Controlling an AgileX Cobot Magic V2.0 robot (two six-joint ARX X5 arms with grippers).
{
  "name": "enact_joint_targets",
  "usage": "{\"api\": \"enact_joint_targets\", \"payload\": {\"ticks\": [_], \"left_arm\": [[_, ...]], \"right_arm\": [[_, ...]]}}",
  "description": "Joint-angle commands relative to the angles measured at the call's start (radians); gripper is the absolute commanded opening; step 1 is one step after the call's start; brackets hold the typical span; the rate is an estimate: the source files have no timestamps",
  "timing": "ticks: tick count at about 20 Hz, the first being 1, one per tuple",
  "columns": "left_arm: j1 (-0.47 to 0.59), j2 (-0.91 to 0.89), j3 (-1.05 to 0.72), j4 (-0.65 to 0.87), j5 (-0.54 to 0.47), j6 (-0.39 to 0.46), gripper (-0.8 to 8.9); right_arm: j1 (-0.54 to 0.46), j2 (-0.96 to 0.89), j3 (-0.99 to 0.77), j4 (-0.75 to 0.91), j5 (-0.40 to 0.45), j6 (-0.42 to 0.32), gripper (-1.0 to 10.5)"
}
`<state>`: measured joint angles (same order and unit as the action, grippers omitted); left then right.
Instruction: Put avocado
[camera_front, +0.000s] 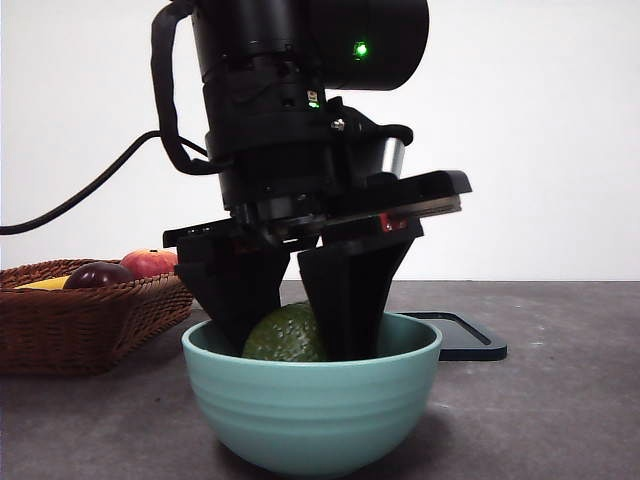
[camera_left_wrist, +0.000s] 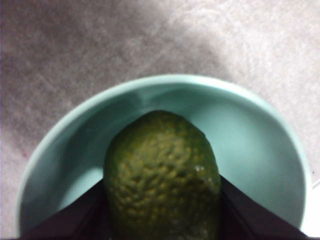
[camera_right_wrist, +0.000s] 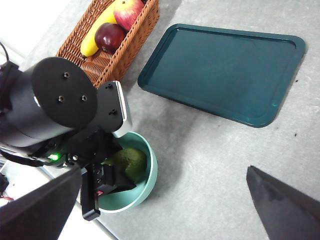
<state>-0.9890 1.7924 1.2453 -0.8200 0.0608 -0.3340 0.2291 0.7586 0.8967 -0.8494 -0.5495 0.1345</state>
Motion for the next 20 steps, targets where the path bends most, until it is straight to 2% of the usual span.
{"api": "enact_joint_targets", "payload": {"ticks": [1,2,3,9,14,16,20], "left_arm": [[-0.013,0.018,0.023,0.0,-0.002,-0.02,3.19],[-0.013,0.018,0.023,0.002,-0.002,-0.02,4.11],[-0.013,0.018,0.023,0.005,-0.002,-0.023,4.61],[-0.021,-0.003,0.11,-0.052,-0.003,-0.022,4.69],[-0.032,-0.121,0.16,-0.078,-0.018,-0.019,4.96],[-0.033,-0.193,0.16,-0.108,-0.052,-0.019,5.67],[-0.032,-0.369,0.16,-0.206,-0.167,0.008,5.61]], "right_arm": [[0.005,0.004,0.019,0.003,-0.001,-0.011,5.6],[0.005,0.004,0.019,0.003,-0.001,-0.011,5.6],[0.005,0.004,0.019,0.003,-0.001,-0.011,5.6],[0.005,0.004,0.019,0.003,-0.002,-0.011,5.6],[0.005,0.004,0.019,0.003,-0.002,-0.011,5.6],[0.005,0.004,0.019,0.003,-0.001,-0.011,5.6],[0.005,0.004,0.019,0.003,-0.001,-0.011,5.6]]}}
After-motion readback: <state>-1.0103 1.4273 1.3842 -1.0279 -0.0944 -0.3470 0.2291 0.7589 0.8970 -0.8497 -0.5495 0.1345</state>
